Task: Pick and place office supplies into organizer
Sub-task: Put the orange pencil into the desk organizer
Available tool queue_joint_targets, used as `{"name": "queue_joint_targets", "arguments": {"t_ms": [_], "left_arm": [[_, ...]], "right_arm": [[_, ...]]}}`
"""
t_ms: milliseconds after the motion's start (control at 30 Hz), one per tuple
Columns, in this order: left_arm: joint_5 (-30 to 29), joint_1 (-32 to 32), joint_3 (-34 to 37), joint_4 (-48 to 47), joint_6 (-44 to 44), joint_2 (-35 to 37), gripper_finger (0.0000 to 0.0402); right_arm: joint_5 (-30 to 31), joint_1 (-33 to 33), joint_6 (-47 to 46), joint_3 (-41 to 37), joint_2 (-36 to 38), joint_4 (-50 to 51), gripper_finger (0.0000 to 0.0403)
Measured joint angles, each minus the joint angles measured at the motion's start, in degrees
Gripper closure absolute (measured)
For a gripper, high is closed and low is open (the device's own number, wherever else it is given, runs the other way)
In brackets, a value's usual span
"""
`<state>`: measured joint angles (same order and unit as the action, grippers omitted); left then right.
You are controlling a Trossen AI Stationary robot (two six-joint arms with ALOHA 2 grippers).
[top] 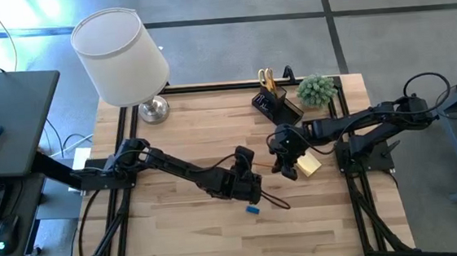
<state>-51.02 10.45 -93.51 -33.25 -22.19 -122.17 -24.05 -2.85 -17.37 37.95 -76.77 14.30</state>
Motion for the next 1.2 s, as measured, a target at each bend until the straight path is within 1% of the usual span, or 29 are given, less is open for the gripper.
{"name": "queue_joint_targets", "arguments": {"t_ms": [133,300,400,667,767,833,967,1100,1200], "left_arm": [[0.32,0.01,-0.02,-0.97,0.47,0.0,0.0392],[0.67,0.03,-0.07,-1.74,4.18,0.09,0.0389],[0.54,0.03,-0.09,-2.82,6.32,0.11,0.0396],[1.03,0.07,-0.09,-7.76,14.25,0.12,0.0398],[2.57,0.05,-0.09,-9.22,17.29,0.36,0.0398],[4.33,0.04,-0.09,-9.39,18.75,0.7,0.0399],[7.16,0.05,-0.07,-9.75,20.58,1.22,0.0399],[10.24,0.05,-0.07,-10.78,21.86,2.17,0.04],[12.4,0.05,0.14,-10.29,22.05,3.07,0.04]], "right_arm": [[0.03,-0.02,-0.67,0.0,0.0,-0.08,0.0382],[0.04,0.02,-0.53,0.0,0.0,0.19,0.0398],[0.04,-0.02,-0.09,0.0,0.0,-0.19,0.0398],[-0.2,-0.01,2.81,-0.02,0.06,0.95,0.0344],[-2.37,0.0,4.2,-0.02,0.74,1.81,0.0325],[-3.7,0.0,4.48,-0.02,2.11,2.89,0.0313],[-3.32,0.0,5.03,-0.02,6.33,5.5,0.0298],[-2.79,0.0,6.79,-0.02,12.0,9.57,0.0296],[-1.12,0.0,7.47,-0.02,16.84,13.17,0.0298]]}}
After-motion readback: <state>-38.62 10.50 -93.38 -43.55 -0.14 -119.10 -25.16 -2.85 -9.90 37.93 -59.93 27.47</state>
